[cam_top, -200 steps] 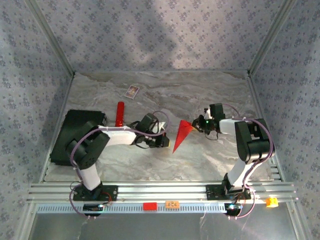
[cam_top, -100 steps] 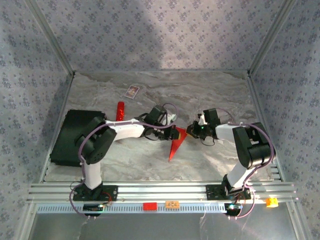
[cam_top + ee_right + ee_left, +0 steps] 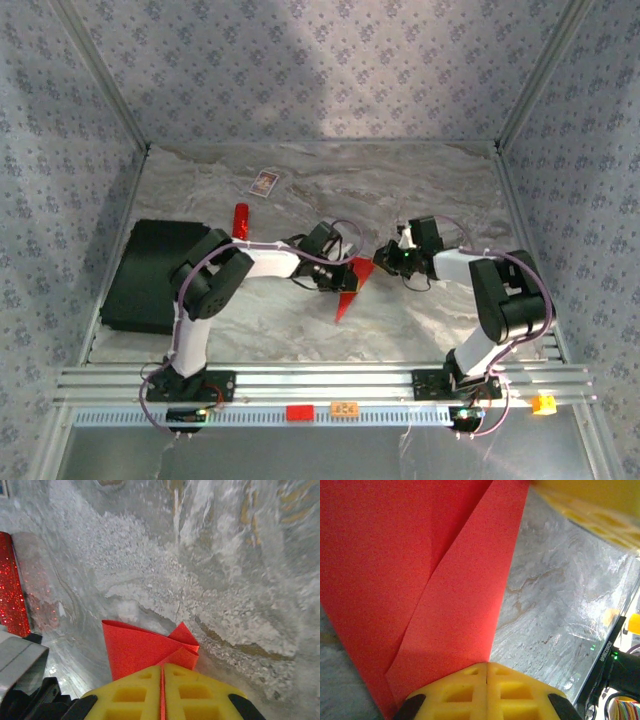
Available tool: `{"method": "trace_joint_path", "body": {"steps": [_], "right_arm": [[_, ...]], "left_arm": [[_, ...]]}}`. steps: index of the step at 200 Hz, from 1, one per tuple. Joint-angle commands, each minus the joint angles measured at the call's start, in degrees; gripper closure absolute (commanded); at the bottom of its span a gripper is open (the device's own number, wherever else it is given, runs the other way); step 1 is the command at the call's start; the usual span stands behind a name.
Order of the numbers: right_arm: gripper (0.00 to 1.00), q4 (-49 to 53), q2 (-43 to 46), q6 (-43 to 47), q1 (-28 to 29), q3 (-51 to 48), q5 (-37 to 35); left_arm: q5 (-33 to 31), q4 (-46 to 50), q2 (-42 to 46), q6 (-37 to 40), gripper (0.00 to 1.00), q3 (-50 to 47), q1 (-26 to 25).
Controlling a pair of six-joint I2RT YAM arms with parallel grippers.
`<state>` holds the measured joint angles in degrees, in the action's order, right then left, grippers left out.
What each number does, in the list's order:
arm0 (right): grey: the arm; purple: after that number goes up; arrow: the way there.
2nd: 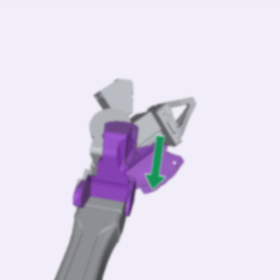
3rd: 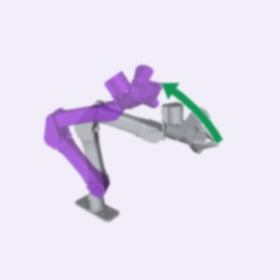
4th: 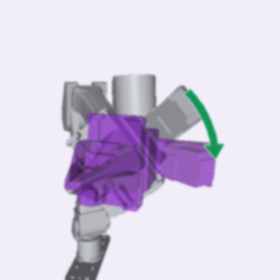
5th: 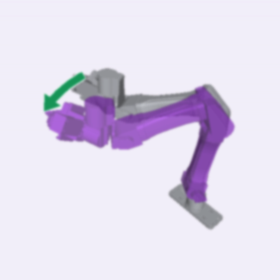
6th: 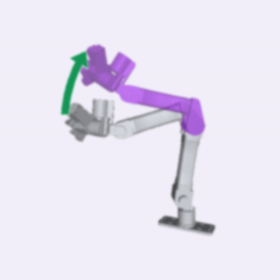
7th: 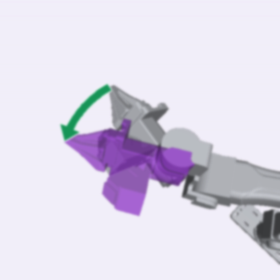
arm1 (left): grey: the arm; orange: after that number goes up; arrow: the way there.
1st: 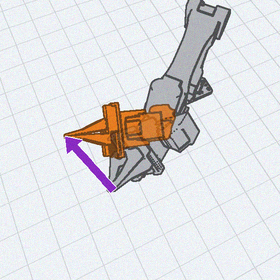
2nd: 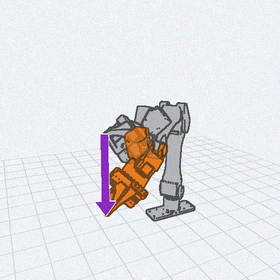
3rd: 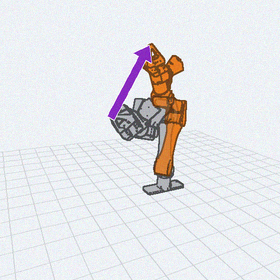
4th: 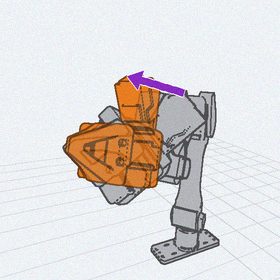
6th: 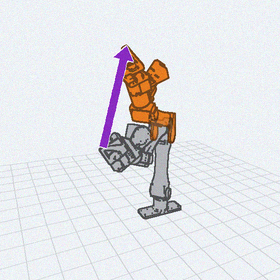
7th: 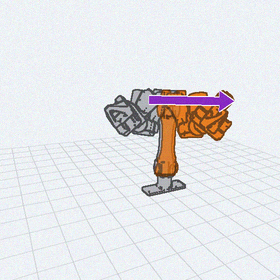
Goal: Fold a paper plane with a square sheet of paper (pick it up from the middle)
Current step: Fifth fold the wing at the center of the table.
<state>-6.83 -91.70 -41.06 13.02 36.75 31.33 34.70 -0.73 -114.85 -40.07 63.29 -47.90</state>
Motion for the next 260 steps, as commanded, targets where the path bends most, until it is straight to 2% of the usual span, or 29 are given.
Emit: {"method": "trace_joint_path", "body": {"steps": [1,48,77,110,175,212,260], "right_arm": [[0.87,3.4,3.4,2.8,-1.4,2.3,1.1],[0.87,2.5,2.2,3.9,2.2,2.5,4.3],[0.88,1.8,-1.2,3.9,4.2,2.1,3.3],[0.88,-0.7,-5.1,3.9,1.2,1.1,4.5],[0.88,-2.0,-6.9,3.8,-3.8,3.3,3.8],[0.88,-3.9,-5.5,3.0,-5.3,2.3,2.9],[0.88,-0.2,2.9,3.6,-4.0,1.9,2.5]], "left_arm": [[-2.0,3.2,-1.5,0.8,1.0,-4.4,0.0],[-1.8,2.8,-1.6,0.9,1.0,-4.4,0.3],[-1.5,2.9,-1.8,0.8,1.0,-4.4,0.3],[-1.2,2.7,-1.7,0.8,1.0,-4.6,0.4],[-0.4,2.0,-1.6,0.4,1.0,-5.3,0.4],[-0.2,1.8,-1.5,0.4,1.0,-5.5,0.4],[-0.2,1.4,-1.4,0.4,1.0,-5.7,0.4]]}}
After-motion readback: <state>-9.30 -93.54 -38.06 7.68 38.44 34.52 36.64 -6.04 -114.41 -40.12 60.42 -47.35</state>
